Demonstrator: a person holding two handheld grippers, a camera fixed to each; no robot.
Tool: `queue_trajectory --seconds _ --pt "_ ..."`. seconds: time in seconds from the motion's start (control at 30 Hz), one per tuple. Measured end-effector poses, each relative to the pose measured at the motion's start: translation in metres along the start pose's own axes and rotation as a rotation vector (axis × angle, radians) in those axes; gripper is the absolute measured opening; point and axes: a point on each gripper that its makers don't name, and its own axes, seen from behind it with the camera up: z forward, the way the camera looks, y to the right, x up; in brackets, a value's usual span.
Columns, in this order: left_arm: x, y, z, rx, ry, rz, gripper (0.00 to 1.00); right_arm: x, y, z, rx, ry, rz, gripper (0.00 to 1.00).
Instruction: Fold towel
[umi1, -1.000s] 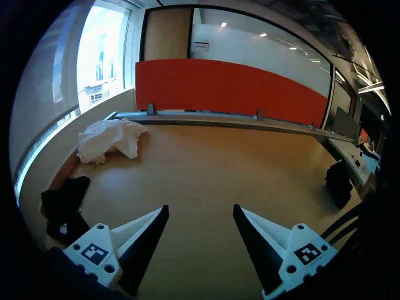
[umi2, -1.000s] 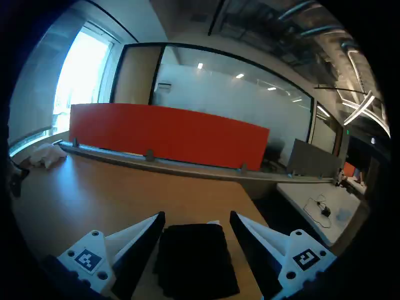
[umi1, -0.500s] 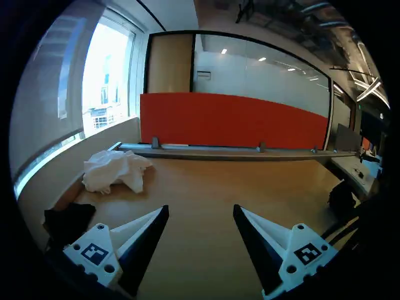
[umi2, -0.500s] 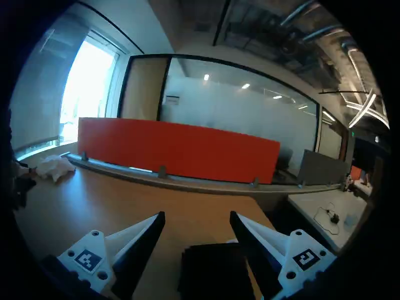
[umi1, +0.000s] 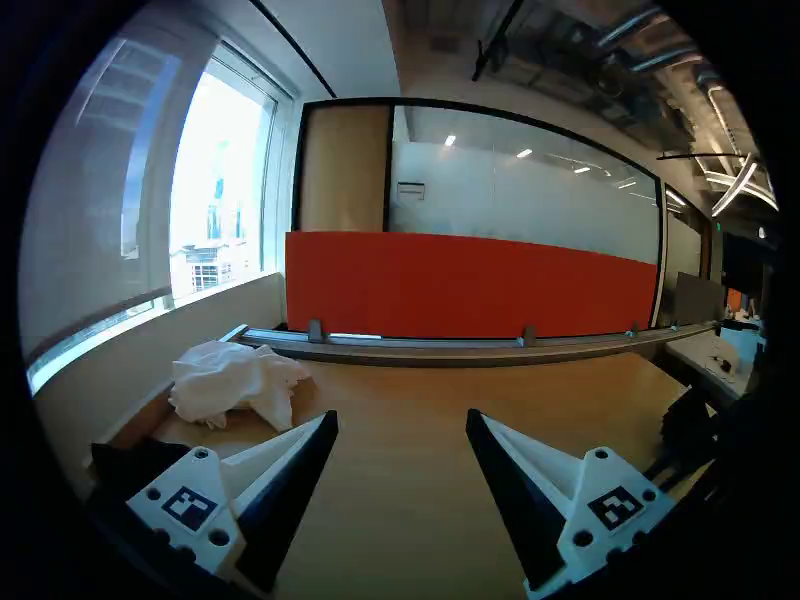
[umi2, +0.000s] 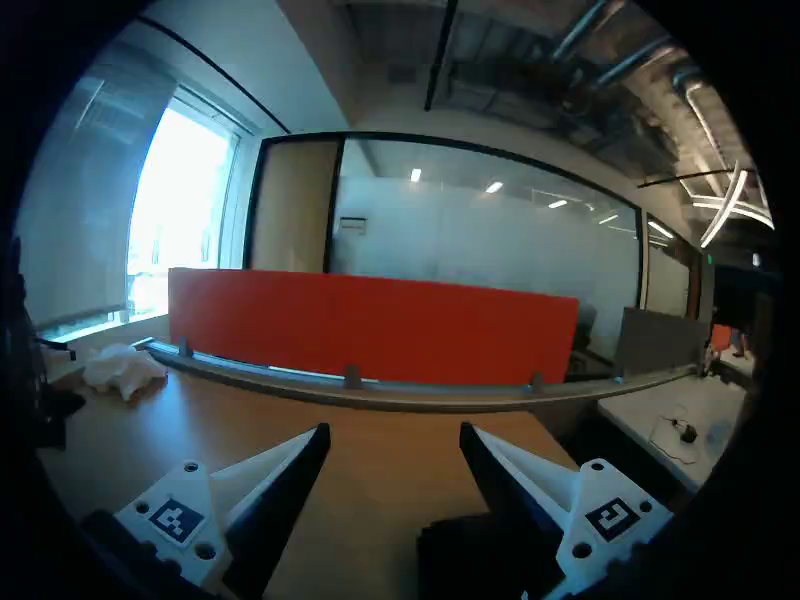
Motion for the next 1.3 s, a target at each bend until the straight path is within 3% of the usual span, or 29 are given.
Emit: queue_trajectory --seconds 0.27,0.77,1.07,1.3 --pt "0.014 -0.001 0.003 0.003 0.055 -0.008 0.95 0.018 -0.029 0.006 0.028 0.046 0.056 1.00" --pt "0.010 -0.007 0.010 0.008 0.080 -0.001 0.95 0.014 -0.051 0.013 0.042 0.043 0.065 1.00" --pt "-0.014 -0.006 0.018 0.001 0.099 0.018 0.95 0.003 -0.055 0.017 0.002 0.048 0.080 1.00" --pt "-0.038 0.000 0.023 -0.019 0.119 0.018 0.95 -0.011 -0.066 0.015 0.002 0.059 0.043 1.00"
